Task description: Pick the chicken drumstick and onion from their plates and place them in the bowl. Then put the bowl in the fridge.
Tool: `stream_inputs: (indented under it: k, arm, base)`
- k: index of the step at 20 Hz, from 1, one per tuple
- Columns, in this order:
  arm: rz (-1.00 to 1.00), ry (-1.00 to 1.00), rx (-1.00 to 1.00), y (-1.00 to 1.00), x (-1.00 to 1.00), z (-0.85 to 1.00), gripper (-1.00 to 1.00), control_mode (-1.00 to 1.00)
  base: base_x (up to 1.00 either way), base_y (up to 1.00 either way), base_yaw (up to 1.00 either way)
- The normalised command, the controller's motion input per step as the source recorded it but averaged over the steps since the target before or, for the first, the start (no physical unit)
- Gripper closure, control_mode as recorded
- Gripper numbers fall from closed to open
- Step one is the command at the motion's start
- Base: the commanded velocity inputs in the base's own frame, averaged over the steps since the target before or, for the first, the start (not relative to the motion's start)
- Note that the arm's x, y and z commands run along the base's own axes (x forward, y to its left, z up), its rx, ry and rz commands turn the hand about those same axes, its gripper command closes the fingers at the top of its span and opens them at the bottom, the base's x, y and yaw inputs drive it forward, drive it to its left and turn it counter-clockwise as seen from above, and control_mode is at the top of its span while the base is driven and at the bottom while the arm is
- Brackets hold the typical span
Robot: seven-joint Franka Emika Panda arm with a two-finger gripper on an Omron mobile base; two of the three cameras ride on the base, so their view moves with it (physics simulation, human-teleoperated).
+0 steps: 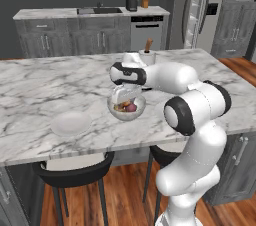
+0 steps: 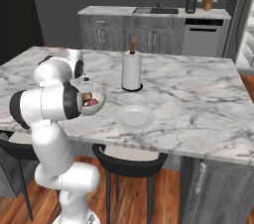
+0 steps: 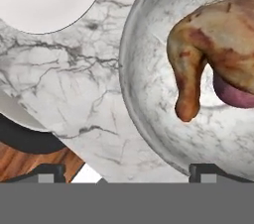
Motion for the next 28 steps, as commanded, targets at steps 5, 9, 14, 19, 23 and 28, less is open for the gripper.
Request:
stream_inputs:
  k: [5,9,14,19,23,28]
  arm:
    - [0.26,-0.03,0.0,0.01,-0.1,-0.01,-1.0,-1.0]
    - [0.27,-0.03,0.0,0.05,-0.09,-0.01,-1.0,-1.0]
    - [0.13,-0.04,0.0,0.16,-0.1,-0.05,-1.0,-1.0]
    - [0.0,-0.03,0.0,0.07,0.01,-0.07,-1.0,-1.0]
    - [-0.09,-0.05,-0.03,0.0,0.13,-0.1,-1.0,-1.0]
    - [-0.1,-0.08,-0.03,0.04,0.13,-0.18,-1.0,-1.0]
  base:
    - [0.0,0.0,0.0]
    - [0.0,0.0,0.0]
    - [0.0,0.0,0.0]
    - [0.0,0.0,0.0]
    - [0.0,0.0,0.0]
    - [0.0,0.0,0.0]
